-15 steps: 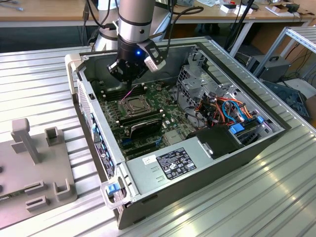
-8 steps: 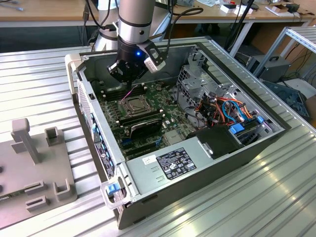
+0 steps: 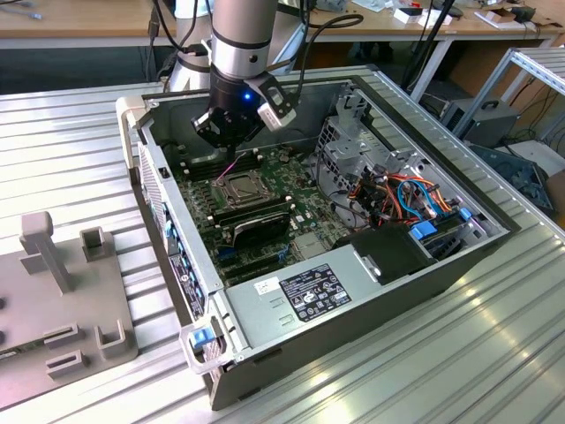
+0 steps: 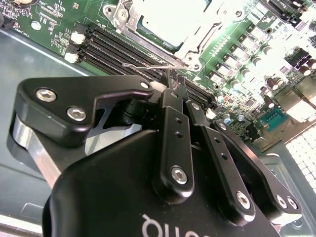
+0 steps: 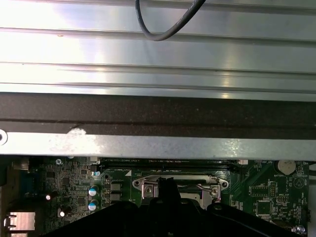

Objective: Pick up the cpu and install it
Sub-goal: 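Install the first cpu locking lever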

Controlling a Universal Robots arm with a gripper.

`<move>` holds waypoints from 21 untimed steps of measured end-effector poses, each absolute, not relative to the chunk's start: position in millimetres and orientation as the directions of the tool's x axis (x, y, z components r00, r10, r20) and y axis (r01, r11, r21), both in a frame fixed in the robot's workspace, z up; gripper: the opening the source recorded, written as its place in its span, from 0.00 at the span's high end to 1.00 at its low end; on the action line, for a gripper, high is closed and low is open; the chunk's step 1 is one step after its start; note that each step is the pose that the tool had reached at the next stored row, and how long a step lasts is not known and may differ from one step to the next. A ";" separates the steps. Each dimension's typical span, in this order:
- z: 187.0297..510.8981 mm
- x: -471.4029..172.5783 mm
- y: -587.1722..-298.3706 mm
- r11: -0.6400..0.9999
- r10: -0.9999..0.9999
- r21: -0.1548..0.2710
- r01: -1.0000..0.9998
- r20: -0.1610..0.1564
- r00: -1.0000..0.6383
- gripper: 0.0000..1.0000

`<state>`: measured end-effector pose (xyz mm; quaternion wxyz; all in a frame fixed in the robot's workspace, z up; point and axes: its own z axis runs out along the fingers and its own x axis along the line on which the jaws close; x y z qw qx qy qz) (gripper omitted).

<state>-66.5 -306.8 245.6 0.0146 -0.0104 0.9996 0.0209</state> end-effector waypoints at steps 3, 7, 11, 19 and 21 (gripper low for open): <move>245.3 -66.6 -306.8 0.999 -0.020 0.042 -0.021 -0.030 -0.999 0.89; 244.8 -66.6 -306.8 0.999 -0.020 0.041 -0.021 -0.030 -0.999 0.89; 244.8 -66.6 -306.8 0.999 -0.020 0.041 -0.021 -0.030 -0.999 0.89; 243.1 -66.5 -306.8 0.999 -0.020 0.042 -0.021 -0.030 -0.999 0.89; 240.9 -66.5 -306.8 0.999 -0.020 0.041 -0.021 -0.030 -0.999 0.89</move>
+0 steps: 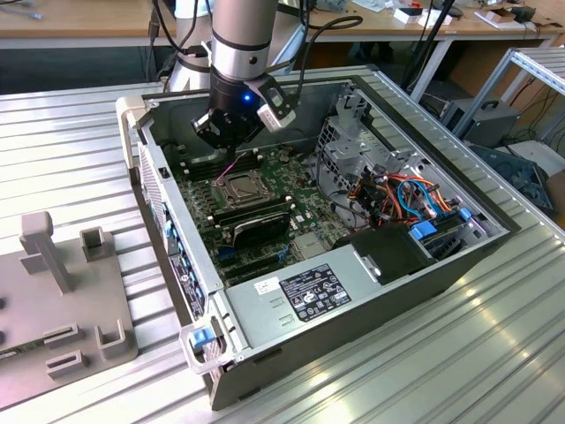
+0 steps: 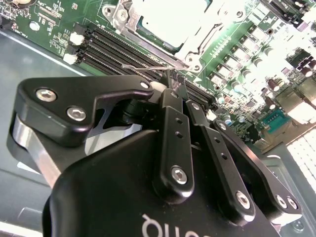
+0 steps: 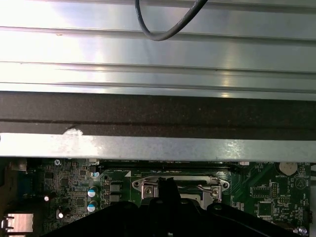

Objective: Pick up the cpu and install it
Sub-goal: 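Install the first cpu locking lever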

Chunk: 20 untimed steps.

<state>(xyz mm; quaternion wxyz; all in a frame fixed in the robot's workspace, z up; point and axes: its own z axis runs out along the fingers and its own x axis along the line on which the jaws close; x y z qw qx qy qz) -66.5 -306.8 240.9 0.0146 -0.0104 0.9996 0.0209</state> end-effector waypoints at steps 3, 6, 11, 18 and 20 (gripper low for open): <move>238.4 -66.1 -305.7 0.999 -0.020 0.041 -0.021 -0.030 -0.999 0.89; 237.1 -66.0 -303.8 0.999 -0.020 0.041 -0.021 -0.030 -0.999 0.89; 235.2 -65.6 -299.4 0.999 -0.020 0.042 -0.021 -0.030 -0.999 0.89; 233.5 -60.5 -298.3 0.999 -0.020 0.042 -0.021 -0.030 -0.999 0.89; 233.4 -59.8 -298.3 0.999 -0.020 0.041 -0.021 -0.030 -0.999 0.89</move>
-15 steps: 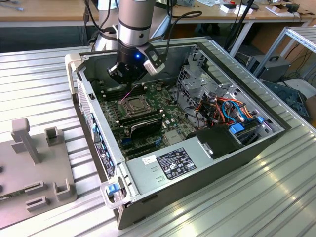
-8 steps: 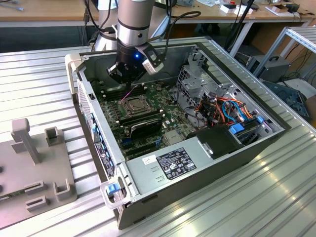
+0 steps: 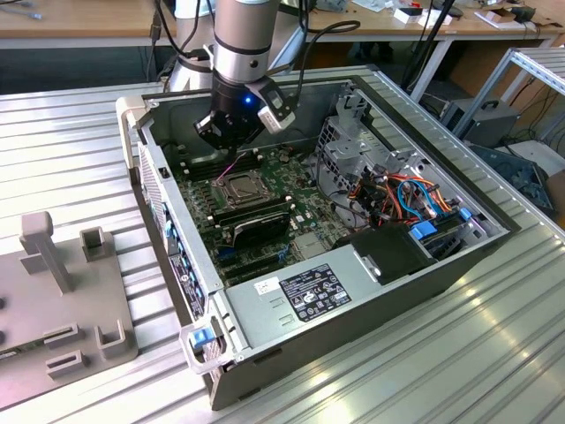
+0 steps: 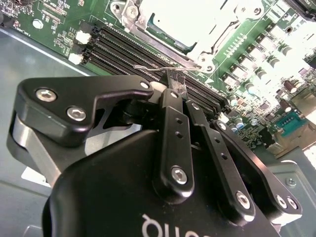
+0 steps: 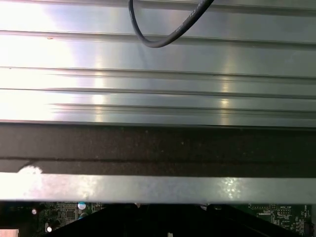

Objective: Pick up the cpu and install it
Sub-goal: 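Install the first cpu locking lever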

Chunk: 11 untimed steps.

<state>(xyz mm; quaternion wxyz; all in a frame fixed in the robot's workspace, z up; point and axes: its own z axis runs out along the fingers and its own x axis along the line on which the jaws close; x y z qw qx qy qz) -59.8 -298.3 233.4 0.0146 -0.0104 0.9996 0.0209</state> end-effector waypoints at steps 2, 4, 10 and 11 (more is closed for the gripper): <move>233.4 -59.8 -298.2 0.999 -0.020 0.042 -0.021 -0.030 -0.999 0.89; 233.1 -59.1 -298.2 0.999 -0.020 0.042 -0.021 -0.030 -0.999 0.89; 232.8 -58.3 -298.2 0.999 -0.020 0.042 -0.021 -0.030 -0.999 0.89; 232.8 -58.2 -298.3 0.999 -0.020 0.041 -0.021 -0.030 -0.999 0.89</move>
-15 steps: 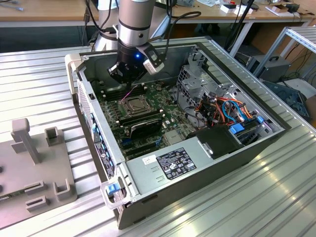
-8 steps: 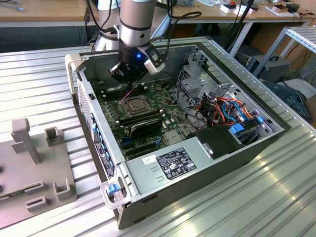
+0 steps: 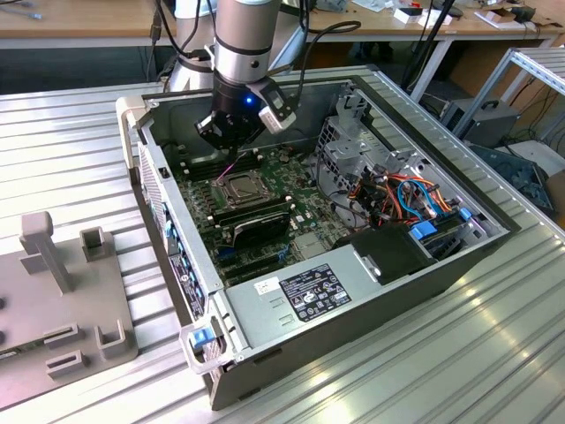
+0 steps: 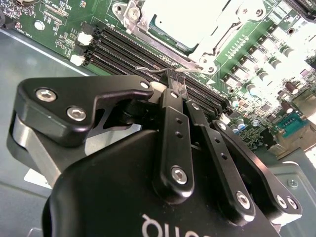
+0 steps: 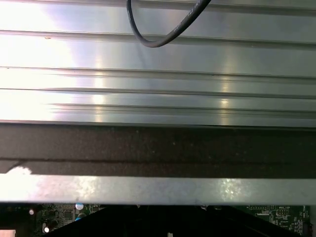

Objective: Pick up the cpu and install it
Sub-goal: 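Install the first cpu locking lever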

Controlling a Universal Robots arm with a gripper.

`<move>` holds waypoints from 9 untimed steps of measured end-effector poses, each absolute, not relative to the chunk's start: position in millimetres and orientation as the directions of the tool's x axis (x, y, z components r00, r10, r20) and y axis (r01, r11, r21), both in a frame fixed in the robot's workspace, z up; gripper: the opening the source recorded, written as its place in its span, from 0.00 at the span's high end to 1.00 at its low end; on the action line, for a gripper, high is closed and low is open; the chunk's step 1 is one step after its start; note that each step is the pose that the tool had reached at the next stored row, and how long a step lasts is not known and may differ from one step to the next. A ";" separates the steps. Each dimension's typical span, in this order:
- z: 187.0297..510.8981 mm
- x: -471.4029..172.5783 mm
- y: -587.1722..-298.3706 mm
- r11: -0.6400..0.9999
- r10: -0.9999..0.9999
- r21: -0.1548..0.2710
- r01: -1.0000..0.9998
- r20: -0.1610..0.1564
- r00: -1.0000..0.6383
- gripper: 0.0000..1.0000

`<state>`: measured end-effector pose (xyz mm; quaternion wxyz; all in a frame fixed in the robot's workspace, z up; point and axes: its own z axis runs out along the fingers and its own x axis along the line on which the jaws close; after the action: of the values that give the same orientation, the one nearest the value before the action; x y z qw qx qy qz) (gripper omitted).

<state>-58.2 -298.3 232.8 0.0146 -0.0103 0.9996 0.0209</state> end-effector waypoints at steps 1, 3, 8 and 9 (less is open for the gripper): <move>232.7 -58.2 -298.2 0.999 -0.020 0.042 -0.021 -0.030 -0.999 0.89; 232.1 -58.2 -298.2 0.999 -0.020 0.042 -0.021 -0.030 -0.999 0.89; 227.7 -57.8 -298.3 0.999 -0.020 0.042 -0.021 -0.030 -0.999 0.89; 226.7 -57.5 -298.3 0.999 -0.020 0.042 -0.021 -0.030 -0.999 0.89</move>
<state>-57.5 -298.3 226.7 0.0146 -0.0104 0.9996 0.0210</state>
